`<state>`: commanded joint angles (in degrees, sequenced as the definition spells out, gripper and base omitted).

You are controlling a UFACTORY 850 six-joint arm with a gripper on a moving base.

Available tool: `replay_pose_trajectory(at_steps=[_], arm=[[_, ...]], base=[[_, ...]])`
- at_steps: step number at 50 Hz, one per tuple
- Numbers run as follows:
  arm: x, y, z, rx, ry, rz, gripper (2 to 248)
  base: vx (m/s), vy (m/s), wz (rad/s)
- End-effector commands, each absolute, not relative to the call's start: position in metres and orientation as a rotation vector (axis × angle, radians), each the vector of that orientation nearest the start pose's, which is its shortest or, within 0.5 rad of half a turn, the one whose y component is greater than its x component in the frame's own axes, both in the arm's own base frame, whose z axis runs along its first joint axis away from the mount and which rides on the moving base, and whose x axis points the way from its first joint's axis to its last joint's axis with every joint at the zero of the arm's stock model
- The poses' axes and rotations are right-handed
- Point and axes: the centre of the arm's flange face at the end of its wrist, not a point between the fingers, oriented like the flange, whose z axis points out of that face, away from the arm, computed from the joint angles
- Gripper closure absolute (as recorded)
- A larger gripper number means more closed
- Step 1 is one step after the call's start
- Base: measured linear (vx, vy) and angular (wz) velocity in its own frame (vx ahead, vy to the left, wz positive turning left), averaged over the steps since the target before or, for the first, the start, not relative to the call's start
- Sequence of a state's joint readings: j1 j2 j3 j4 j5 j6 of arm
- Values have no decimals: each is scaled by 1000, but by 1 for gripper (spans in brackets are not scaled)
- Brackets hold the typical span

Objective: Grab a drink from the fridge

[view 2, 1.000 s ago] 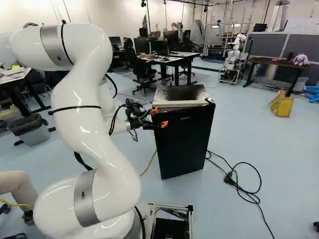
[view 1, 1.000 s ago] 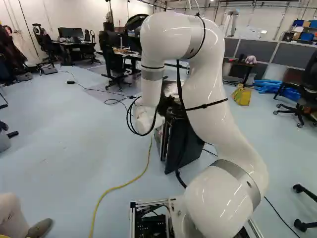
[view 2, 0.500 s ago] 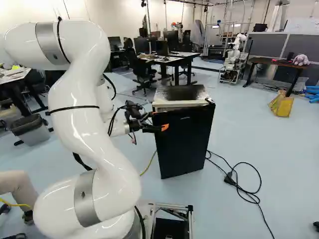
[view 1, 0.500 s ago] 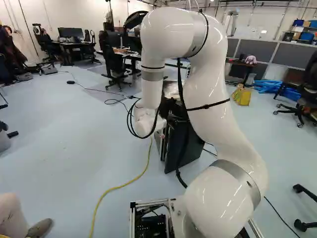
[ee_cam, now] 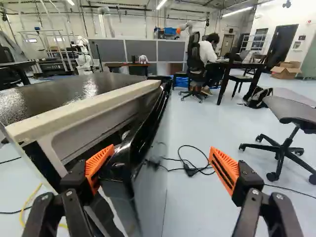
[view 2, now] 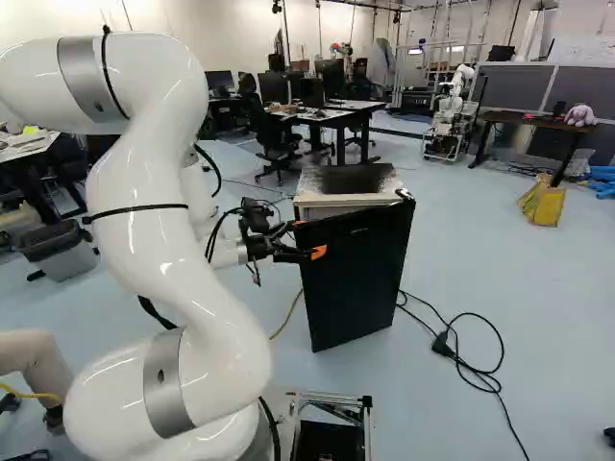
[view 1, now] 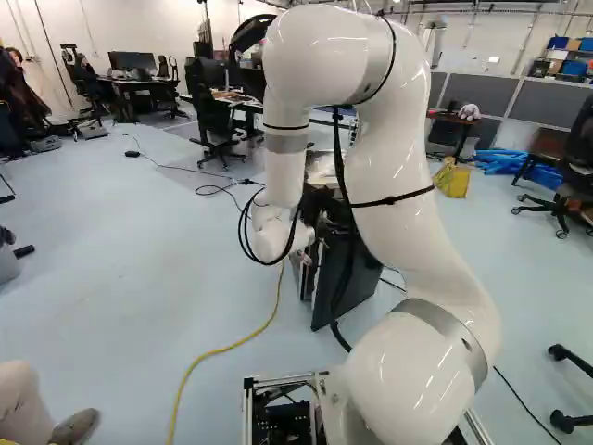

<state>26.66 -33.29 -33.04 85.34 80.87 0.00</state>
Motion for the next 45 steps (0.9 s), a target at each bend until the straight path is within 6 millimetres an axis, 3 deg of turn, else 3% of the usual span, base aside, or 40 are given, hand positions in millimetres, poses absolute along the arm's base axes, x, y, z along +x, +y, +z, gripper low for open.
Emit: replay_pose_trajectory(at_steps=[45], arm=[[326,73,249,1700,-978,1393,3]], base=[[0,0,0]])
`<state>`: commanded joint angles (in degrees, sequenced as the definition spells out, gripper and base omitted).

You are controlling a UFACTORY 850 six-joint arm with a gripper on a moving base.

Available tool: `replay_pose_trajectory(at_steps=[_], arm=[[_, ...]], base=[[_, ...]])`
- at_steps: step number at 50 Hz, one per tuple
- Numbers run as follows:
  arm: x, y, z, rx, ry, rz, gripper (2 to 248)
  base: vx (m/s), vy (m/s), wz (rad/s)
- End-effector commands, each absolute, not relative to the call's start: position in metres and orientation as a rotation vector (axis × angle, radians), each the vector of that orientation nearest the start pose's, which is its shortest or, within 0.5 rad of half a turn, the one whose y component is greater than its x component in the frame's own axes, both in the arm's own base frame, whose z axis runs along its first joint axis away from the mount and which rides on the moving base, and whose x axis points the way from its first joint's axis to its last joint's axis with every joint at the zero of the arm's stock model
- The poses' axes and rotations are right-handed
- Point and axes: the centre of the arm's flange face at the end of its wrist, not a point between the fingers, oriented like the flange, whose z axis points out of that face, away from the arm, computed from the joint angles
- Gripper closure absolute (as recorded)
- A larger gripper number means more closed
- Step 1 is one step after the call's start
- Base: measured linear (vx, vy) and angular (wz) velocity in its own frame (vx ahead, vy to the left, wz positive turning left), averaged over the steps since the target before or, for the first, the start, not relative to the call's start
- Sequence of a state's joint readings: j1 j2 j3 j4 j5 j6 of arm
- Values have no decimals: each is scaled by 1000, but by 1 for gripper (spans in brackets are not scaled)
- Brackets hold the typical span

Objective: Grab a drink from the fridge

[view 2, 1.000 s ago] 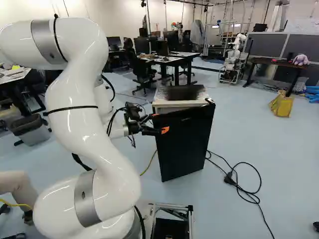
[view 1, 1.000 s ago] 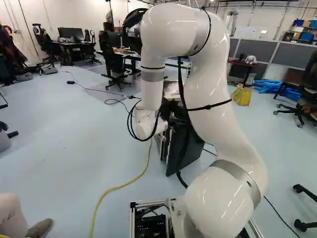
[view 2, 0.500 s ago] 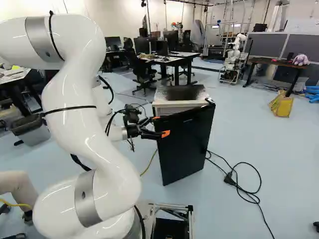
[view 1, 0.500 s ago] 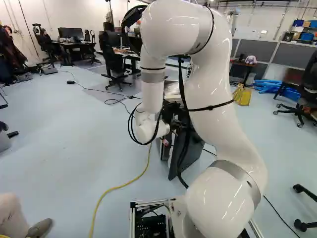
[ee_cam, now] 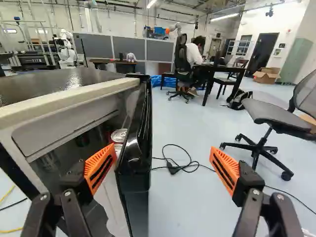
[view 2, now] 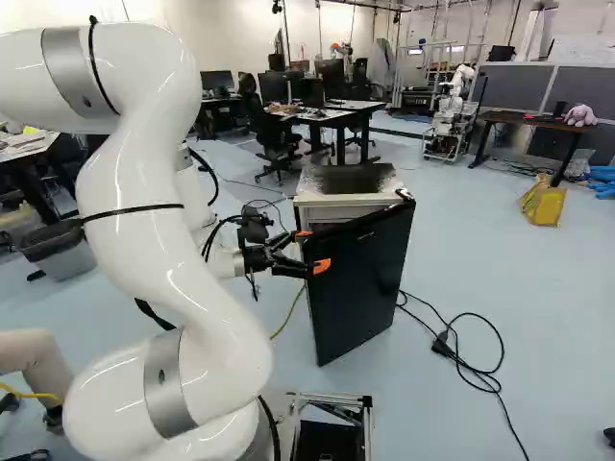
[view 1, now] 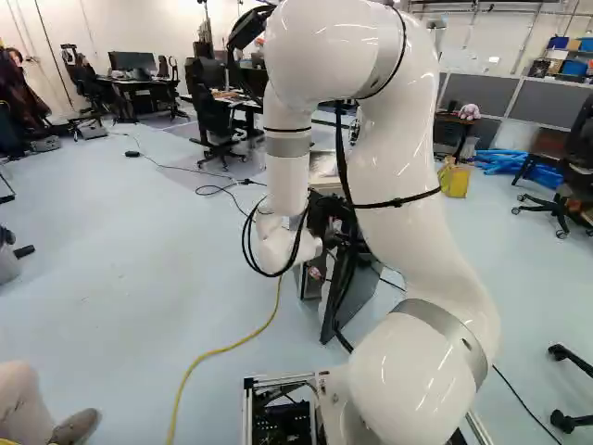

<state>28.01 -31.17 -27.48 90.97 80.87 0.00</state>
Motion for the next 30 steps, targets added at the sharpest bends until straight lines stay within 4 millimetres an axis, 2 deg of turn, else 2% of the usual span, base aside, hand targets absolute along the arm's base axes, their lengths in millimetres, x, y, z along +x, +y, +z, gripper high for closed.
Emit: replay_pose_trajectory(at_steps=[30], arm=[[301,57,249,1627,-1002,1319,3]], base=[[0,0,0]])
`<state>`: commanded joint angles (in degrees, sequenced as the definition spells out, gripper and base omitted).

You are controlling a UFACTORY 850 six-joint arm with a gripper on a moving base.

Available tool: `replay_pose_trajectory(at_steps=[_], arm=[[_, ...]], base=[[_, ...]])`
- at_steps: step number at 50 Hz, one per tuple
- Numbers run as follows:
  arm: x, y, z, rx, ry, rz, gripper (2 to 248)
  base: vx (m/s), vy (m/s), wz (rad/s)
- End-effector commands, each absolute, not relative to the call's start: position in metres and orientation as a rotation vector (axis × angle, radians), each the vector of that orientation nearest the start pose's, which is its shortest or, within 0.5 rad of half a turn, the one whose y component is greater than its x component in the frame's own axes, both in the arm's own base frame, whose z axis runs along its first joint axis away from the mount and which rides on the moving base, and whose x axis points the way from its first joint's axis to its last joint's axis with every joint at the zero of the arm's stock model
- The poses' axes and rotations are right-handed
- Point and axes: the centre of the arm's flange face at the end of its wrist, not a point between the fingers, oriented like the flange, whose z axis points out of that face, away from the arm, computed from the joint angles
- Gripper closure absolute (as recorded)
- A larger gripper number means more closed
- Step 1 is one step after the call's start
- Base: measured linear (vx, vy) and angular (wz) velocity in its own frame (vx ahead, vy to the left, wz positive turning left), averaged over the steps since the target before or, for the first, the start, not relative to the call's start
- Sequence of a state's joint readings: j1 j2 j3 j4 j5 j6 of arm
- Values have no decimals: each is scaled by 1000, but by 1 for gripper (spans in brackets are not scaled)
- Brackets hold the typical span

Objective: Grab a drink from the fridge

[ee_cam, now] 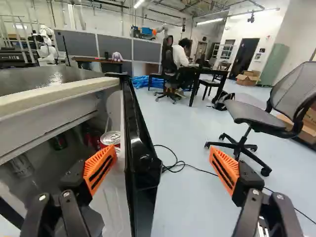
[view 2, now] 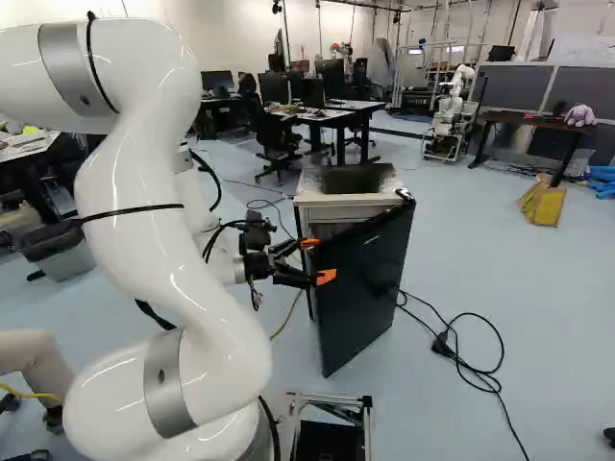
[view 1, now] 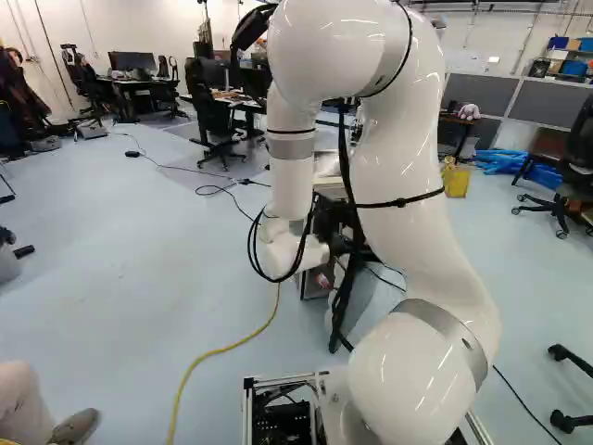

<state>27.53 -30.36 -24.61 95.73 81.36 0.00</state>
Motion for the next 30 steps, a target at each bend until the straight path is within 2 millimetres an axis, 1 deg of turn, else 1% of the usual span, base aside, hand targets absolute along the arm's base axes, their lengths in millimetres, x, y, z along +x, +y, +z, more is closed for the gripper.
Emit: replay_pose_trajectory(at_steps=[14,30], arm=[[294,47,250,1571,-1030,1278,3],[296,33,252,1483,-1096,1225,3]], base=[[0,0,0],[0,0,0]])
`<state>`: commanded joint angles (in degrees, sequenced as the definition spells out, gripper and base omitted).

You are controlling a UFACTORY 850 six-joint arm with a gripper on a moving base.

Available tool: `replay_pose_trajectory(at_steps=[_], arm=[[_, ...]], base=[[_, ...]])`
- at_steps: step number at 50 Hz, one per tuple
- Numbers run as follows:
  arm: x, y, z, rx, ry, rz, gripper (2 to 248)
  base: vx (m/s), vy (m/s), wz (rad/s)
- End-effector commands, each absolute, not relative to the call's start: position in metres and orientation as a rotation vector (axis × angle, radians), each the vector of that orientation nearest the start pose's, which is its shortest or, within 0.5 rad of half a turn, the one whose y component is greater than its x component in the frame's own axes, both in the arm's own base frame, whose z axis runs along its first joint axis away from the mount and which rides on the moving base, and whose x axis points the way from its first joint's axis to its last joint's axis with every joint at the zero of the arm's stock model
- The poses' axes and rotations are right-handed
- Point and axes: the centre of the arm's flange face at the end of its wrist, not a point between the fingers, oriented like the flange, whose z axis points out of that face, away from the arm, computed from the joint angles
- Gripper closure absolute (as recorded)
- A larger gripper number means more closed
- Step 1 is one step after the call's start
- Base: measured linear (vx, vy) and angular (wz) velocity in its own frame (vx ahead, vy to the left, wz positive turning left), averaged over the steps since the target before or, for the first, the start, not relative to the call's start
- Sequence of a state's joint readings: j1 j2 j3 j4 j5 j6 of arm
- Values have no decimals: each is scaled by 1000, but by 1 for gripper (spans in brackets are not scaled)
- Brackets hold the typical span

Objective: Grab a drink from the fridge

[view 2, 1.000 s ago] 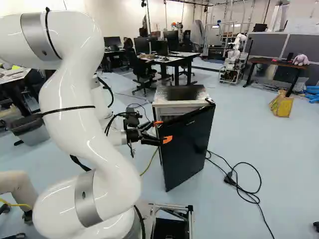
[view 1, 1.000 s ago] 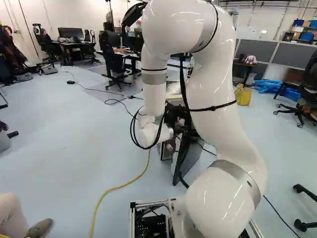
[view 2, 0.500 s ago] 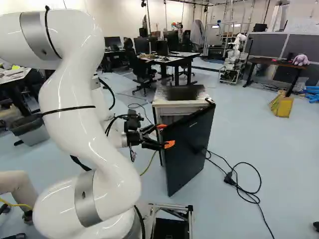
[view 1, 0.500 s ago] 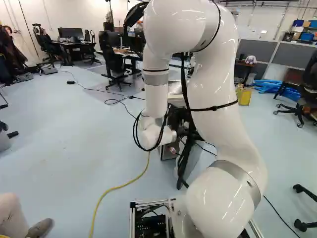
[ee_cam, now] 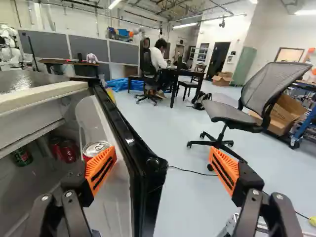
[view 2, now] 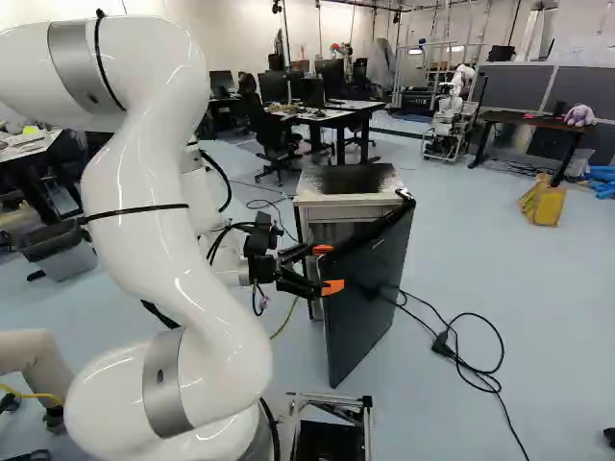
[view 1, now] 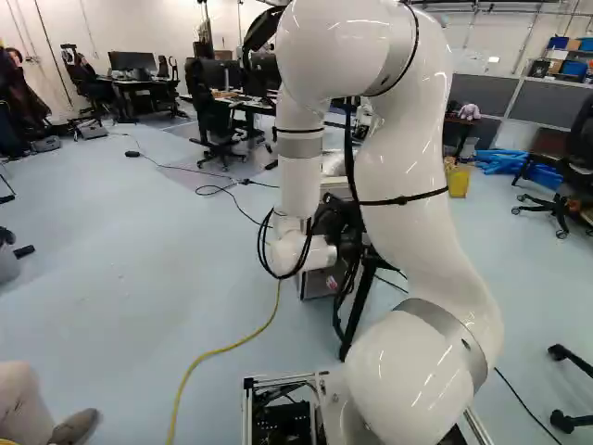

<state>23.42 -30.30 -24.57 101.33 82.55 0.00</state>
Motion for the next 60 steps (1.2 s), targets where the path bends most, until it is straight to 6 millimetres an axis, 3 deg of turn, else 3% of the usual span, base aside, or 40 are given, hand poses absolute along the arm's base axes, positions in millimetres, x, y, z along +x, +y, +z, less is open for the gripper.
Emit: replay_pose_trajectory(at_steps=[60], arm=[[348,-47,265,1086,-1452,997,3]], base=[[0,0,0]])
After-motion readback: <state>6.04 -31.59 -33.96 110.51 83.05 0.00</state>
